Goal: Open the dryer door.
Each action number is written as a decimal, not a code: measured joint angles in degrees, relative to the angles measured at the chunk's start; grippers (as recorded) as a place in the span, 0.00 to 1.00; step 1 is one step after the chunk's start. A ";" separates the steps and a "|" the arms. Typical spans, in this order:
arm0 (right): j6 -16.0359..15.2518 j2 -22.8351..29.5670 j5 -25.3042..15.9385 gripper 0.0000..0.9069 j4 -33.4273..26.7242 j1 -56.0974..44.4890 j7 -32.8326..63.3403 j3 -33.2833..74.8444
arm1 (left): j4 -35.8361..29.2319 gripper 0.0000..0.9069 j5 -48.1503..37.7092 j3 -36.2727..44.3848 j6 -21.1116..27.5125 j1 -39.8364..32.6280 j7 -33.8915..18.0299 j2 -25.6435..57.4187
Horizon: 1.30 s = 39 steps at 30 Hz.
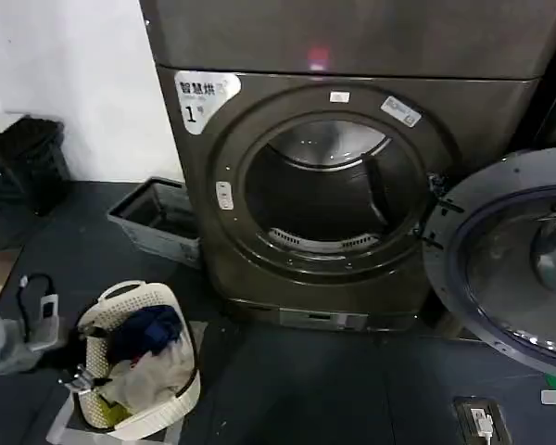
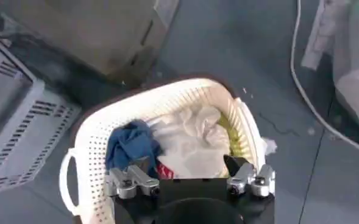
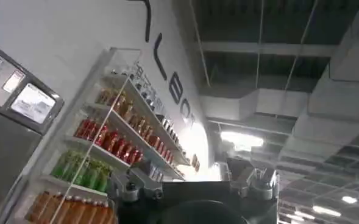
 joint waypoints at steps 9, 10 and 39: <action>0.09 0.00 0.02 1.00 0.08 -0.35 -0.48 0.36 | 0.18 1.00 1.47 0.13 0.60 0.32 -0.44 -0.28; 0.09 -0.06 0.01 1.00 0.00 -0.36 -0.48 0.47 | 0.25 1.00 1.50 0.15 0.64 0.35 -0.45 -0.27; 0.15 0.06 -0.63 1.00 -0.50 -0.39 -0.89 0.94 | 1.36 1.00 5.59 0.43 0.54 1.57 0.66 -0.02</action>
